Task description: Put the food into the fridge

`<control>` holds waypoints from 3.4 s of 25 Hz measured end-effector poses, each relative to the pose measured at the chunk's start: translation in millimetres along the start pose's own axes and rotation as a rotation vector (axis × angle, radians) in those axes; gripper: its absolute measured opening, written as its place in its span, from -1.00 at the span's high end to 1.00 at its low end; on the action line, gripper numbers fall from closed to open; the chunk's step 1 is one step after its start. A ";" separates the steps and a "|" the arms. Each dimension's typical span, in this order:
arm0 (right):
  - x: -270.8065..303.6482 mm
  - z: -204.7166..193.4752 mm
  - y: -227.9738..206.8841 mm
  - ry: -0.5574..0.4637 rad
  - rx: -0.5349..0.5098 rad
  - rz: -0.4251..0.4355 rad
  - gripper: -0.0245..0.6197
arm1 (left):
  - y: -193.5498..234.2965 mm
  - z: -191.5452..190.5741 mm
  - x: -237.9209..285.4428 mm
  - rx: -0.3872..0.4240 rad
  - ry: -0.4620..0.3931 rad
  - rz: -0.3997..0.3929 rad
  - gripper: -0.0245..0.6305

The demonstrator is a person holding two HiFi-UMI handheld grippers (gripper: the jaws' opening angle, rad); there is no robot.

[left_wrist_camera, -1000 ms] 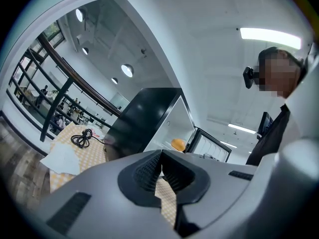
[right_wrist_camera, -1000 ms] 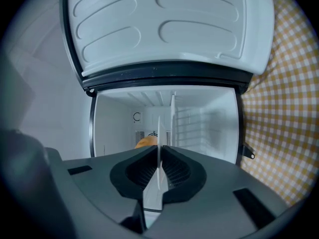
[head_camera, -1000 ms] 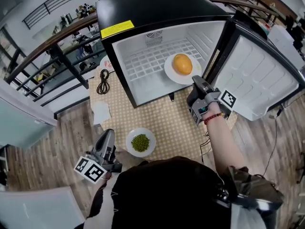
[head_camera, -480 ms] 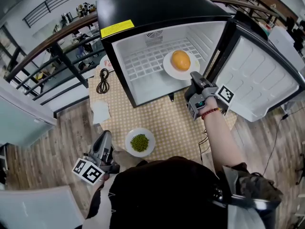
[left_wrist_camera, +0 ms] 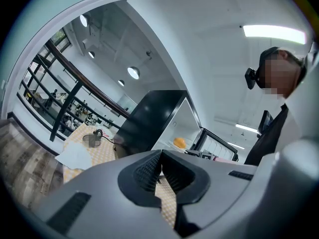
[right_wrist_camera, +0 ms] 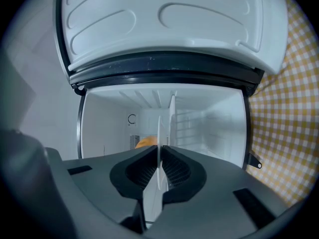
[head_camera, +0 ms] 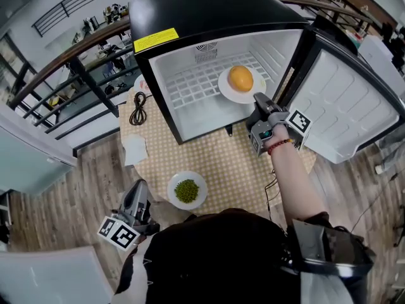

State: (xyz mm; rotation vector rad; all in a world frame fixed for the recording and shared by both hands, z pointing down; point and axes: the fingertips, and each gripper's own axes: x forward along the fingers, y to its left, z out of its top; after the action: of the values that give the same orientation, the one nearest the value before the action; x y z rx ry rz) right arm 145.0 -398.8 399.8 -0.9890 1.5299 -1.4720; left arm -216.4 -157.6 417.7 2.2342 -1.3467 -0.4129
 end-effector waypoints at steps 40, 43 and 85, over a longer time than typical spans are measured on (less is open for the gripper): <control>34.5 21.7 -5.1 -0.071 -0.056 -0.100 0.82 | 0.3 -9.4 -3.0 -0.015 0.001 0.028 0.88; 37.2 26.8 -6.5 -0.078 -0.113 -0.114 0.82 | 1.9 -9.2 -3.4 -0.017 0.000 0.028 0.88; 57.0 41.9 2.8 -0.113 -0.513 -0.237 0.80 | 25.1 -8.2 -21.6 -0.052 -0.021 0.086 0.88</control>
State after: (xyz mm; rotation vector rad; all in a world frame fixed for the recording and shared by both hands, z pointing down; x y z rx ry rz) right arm 160.9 -467.6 394.9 -1.5710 1.7955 -1.1670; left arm -240.8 -146.1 438.5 2.1267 -1.4207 -0.4365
